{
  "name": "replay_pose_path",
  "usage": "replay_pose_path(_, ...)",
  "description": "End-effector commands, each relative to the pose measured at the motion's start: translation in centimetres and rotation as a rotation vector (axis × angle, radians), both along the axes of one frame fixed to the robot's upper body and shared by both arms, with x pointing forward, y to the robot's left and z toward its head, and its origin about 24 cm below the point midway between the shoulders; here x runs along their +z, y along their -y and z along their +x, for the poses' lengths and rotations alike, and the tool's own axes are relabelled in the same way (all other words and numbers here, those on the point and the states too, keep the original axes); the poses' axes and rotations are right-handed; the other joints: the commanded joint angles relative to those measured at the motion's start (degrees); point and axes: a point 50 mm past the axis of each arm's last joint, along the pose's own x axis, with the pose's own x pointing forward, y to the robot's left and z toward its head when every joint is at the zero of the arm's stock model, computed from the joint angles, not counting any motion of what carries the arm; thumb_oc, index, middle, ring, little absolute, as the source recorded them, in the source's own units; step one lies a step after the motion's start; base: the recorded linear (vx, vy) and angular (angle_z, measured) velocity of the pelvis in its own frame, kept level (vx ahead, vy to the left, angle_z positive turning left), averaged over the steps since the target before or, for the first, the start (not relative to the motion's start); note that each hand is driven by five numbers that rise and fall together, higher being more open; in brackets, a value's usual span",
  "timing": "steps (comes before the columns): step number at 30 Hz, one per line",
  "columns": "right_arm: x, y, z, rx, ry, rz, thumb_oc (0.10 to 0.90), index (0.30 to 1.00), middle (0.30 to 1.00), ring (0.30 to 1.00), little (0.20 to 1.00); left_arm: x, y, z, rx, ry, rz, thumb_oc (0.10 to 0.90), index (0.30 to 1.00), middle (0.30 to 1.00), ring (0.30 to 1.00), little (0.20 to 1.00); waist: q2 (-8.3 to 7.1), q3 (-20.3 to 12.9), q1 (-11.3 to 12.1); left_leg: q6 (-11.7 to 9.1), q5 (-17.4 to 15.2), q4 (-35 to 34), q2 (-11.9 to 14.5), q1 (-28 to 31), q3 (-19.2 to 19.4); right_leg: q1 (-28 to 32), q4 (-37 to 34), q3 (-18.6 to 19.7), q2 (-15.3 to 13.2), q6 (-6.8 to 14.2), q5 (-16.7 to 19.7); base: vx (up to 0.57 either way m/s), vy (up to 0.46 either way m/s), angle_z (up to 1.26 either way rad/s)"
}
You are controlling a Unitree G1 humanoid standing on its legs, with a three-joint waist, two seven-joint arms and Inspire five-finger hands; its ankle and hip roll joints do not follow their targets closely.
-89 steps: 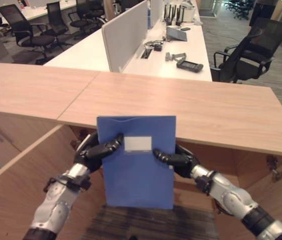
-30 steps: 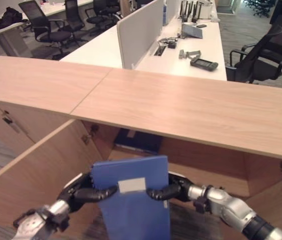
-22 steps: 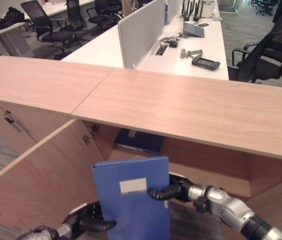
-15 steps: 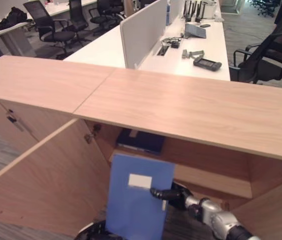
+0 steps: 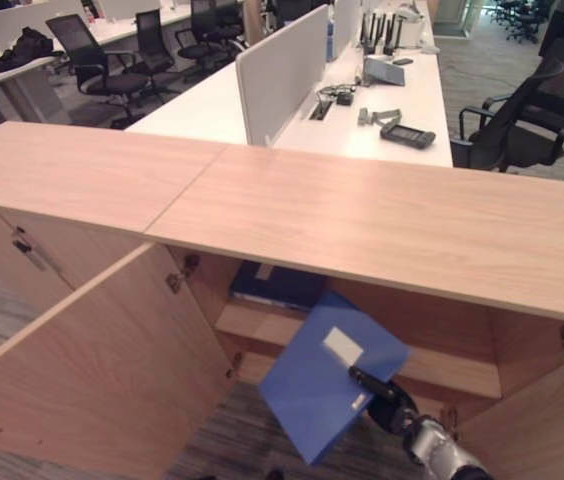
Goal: Put the empty folder in the office cabinet
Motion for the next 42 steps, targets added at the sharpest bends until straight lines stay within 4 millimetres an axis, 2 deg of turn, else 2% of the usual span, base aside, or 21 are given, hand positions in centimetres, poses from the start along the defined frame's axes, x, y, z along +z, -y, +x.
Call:
replay_pose_path(1, 4.8, 0.4, 6.8, -0.198, 0.285, 0.092, 0.400, 0.300, 0.300, 0.300, 0.300, -0.6, 1.8, 1.4, -0.090, -0.004, -0.013, 0.800, 0.900, 0.900, 0.900, 0.900, 1.02, -0.20, 0.35, -2.41, -4.42, -0.09, 2.96, 2.10, 2.78, 0.19, 2.46, -0.42, -1.95, 3.92, -6.07, 0.03, -0.003, -0.01)
replay_pose_path(10, 6.6, 4.8, 8.6, -0.634, 0.305, 0.168, 0.400, 0.300, 0.300, 0.300, 0.300, -1.1, 2.5, 0.4, -0.110, -0.060, 0.008, 0.800, 0.900, 0.900, 0.900, 0.900, 1.92, -0.43, 0.95, -2.36, -4.97, -0.09, 2.84, 2.28, 2.54, 0.62, 2.37, -0.56, -1.96, 4.02, -6.79, 0.01, -0.002, 0.00)
replay_pose_path(16, 9.7, 7.7, 10.9, -0.794, 0.366, 0.183, 0.400, 0.300, 0.300, 0.300, 0.300, -1.1, 2.5, 0.7, -0.171, -0.073, 0.044, 0.800, 0.900, 0.900, 0.900, 0.900, 2.86, 0.05, 1.91, -2.38, -4.92, -0.09, 2.59, 1.48, 1.93, 0.31, 2.21, -1.05, -2.20, 4.14, -6.90, 0.00, 0.000, 0.00)
replay_pose_path(19, 11.8, 9.2, 12.1, -0.856, 0.415, 0.190, 0.400, 0.300, 0.300, 0.300, 0.300, -1.0, 2.6, 1.3, -0.210, -0.064, 0.058, 0.800, 0.900, 0.900, 0.900, 0.900, 3.69, 0.82, 2.59, -2.36, -4.73, -0.09, 2.33, 0.61, 1.45, -0.23, 2.03, -1.31, -2.39, 4.21, -6.82, -0.02, 0.019, 0.07)
replay_pose_path(24, 17.4, 12.3, 14.5, -0.929, 0.532, 0.182, 0.400, 0.300, 0.300, 0.300, 0.300, -0.7, 3.3, 3.6, -0.299, 0.012, 0.060, 0.800, 0.900, 0.900, 0.900, 0.900, 6.40, 3.68, 3.99, -2.30, -3.57, 0.02, 1.56, -2.82, 0.27, -3.63, 2.57, -1.91, -2.81, 4.47, -6.39, -0.11, 0.045, 0.09)
replay_pose_path(27, 22.3, 13.4, 16.3, -0.935, 0.647, 0.190, 0.400, 0.300, 0.300, 0.300, 0.300, -0.1, 3.8, 5.7, -0.402, 0.080, 0.071, 0.800, 0.900, 0.900, 0.900, 0.900, 8.34, 6.14, 4.84, -2.31, -2.51, 0.31, 1.10, -5.75, -0.11, -6.83, 3.45, -2.00, -3.19, 4.68, -6.09, -0.15, 0.053, 0.11)
replay_pose_path(33, 30.2, 15.6, 17.4, -0.954, 0.812, 0.165, 0.400, 0.300, 0.300, 0.300, 0.300, 1.5, 3.6, 8.5, -0.508, 0.197, 0.084, 0.800, 0.900, 0.900, 0.900, 0.900, 11.49, 9.80, 7.14, -2.68, -0.90, 1.44, 0.97, -12.10, 0.83, -14.04, 6.13, -1.53, -4.34, 5.04, -5.62, -0.09, 0.032, 0.03)
replay_pose_path(37, 33.7, 16.5, 17.3, -0.970, 0.869, 0.136, 0.400, 0.300, 0.300, 0.300, 0.300, 2.5, 3.1, 9.7, -0.554, 0.260, 0.109, 0.800, 0.900, 0.900, 0.900, 0.900, 12.95, 12.32, 8.21, -2.91, -1.08, 4.70, 1.17, -16.94, 1.57, -18.95, 9.76, -1.25, -5.19, 5.08, -6.32, -0.07, 0.002, -0.03)
replay_pose_path(38, 34.5, 16.8, 17.1, -0.978, 0.878, 0.127, 0.400, 0.300, 0.300, 0.300, 0.300, 2.8, 3.0, 10.2, -0.566, 0.279, 0.116, 0.800, 0.900, 0.900, 0.900, 0.900, 13.41, 12.65, 8.60, -2.96, -1.52, 6.65, 1.15, -19.36, 1.60, -21.88, 12.59, -1.01, -5.67, 5.08, -7.09, -0.06, -0.011, 0.00)
replay_pose_path(41, 35.5, 18.2, 16.3, -1.008, 0.889, 0.095, 0.400, 0.300, 0.300, 0.300, 0.300, 3.6, 2.3, 10.8, -0.587, 0.313, 0.140, 0.800, 0.900, 0.900, 0.900, 0.900, 14.39, 13.45, 9.18, -3.09, -3.01, 10.93, 0.78, -23.73, 0.97, -27.10, 19.78, -0.96, -6.59, 4.96, -10.41, -0.02, -0.017, 0.01)
replay_pose_path(42, 35.6, 18.2, 16.3, -1.009, 0.890, 0.096, 0.400, 0.300, 0.300, 0.300, 0.300, 3.7, 2.3, 10.9, -0.589, 0.315, 0.141, 0.800, 0.900, 0.900, 0.900, 0.900, 14.40, 13.39, 9.21, -3.05, -2.67, 11.26, 0.72, -24.35, 0.88, -27.74, 20.25, -0.99, -6.66, 4.93, -10.17, 0.03, -0.044, 0.09)
